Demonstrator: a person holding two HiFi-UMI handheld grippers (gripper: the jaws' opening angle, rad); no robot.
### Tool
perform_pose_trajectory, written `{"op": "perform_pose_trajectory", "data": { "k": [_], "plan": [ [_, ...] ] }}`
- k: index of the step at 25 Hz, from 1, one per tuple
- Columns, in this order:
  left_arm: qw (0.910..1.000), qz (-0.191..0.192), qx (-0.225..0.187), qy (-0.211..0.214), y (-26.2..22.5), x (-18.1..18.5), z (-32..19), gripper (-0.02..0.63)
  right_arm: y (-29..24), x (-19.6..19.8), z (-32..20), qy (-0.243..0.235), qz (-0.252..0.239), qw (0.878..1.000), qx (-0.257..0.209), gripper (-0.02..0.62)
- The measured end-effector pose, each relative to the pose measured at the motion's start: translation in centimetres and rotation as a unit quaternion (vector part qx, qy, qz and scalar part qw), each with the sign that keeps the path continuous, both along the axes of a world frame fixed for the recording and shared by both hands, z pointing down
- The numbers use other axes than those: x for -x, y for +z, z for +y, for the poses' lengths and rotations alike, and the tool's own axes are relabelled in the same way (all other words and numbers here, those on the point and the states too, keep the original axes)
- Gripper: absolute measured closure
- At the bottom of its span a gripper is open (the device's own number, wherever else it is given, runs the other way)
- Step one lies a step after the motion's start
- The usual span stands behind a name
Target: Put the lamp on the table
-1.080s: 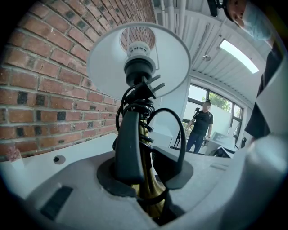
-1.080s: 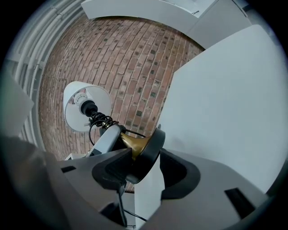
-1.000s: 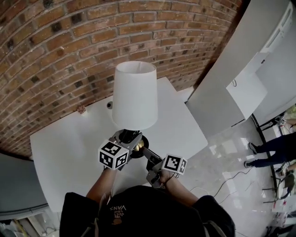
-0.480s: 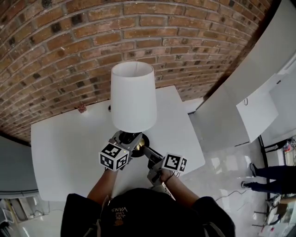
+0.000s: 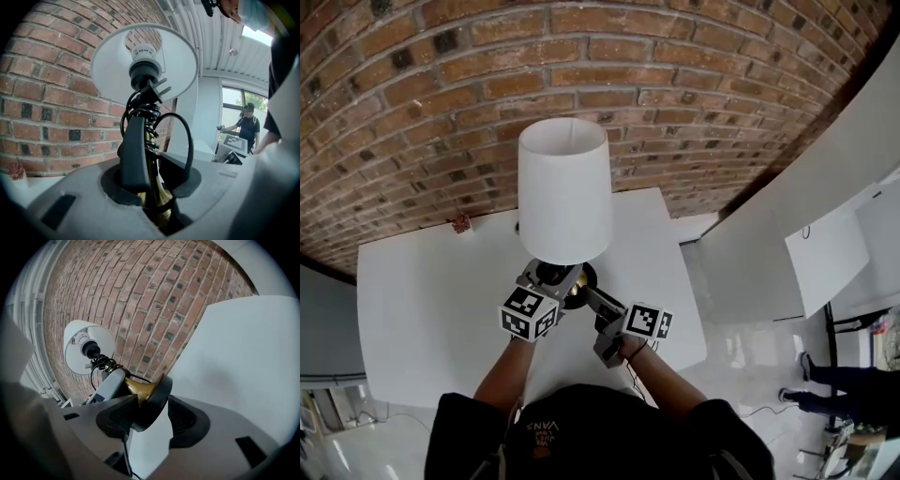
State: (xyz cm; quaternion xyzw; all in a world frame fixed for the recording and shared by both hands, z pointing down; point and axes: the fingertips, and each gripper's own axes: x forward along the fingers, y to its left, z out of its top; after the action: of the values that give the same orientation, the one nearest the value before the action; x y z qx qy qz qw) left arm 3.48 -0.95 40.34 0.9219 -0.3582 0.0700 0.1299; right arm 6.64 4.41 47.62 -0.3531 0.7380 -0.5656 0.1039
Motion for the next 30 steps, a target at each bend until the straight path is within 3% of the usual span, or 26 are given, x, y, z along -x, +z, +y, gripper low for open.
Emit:
{"op": "perform_pose_trajectory", "data": {
  "k": [7,11,19,30],
  "plan": [
    [0.9997,-0.006,-0.012,-0.022,2.3,0.7,-4.5,0.488,2.3,-0.6,-4.6,0.02,0.055,0.998,-0.021,0.399],
    [0.9988,-0.023,-0.031,-0.03,3.6,1.8,-6.8,0.488,3.4,-1.2,-6.0,0.033,0.058,0.998,-0.008,0.411],
    [0.9953,-0.045,-0.079,-0.033,6.6,2.3,-10.4,0.488,5.0,-1.4,-5.3,0.025,0.068,0.997,0.017,0.423],
    [0.993,-0.037,-0.11,-0.023,10.6,1.4,-12.8,0.488,5.3,-3.3,-4.9,0.031,0.096,0.995,0.017,0.445]
  ]
}}
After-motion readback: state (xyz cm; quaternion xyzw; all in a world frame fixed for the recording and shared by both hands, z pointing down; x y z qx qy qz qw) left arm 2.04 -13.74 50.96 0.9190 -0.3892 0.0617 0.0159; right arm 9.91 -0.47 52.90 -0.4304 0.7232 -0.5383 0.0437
